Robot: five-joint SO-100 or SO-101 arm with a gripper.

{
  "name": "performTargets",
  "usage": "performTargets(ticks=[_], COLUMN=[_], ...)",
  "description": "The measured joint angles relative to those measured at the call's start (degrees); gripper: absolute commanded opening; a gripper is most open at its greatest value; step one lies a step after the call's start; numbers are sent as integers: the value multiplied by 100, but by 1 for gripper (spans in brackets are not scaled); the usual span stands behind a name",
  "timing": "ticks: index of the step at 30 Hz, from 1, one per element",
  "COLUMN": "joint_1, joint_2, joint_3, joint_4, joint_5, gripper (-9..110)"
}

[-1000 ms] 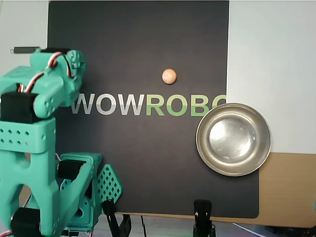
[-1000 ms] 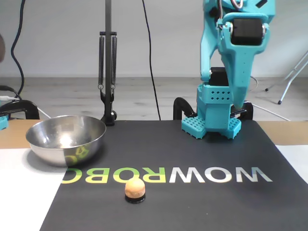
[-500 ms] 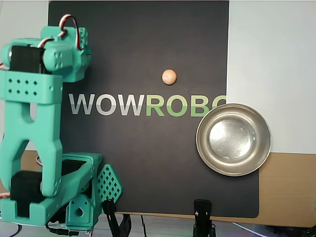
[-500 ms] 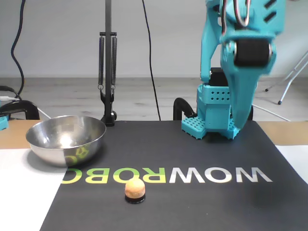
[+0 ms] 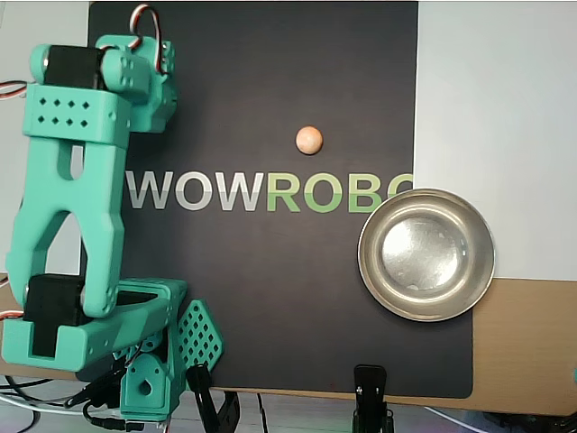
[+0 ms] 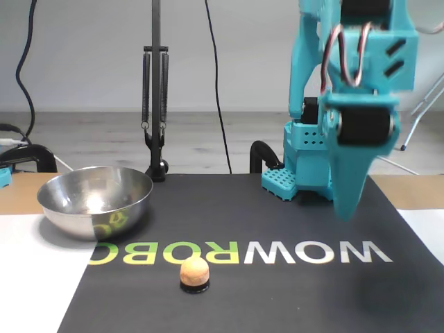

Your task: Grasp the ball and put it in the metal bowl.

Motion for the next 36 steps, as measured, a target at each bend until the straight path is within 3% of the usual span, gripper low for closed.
performTargets(ticks=[36], joint_1=[501], joint_2=[-141], joint_3=[0], joint_4=[0], joint_5=[0], gripper=[0])
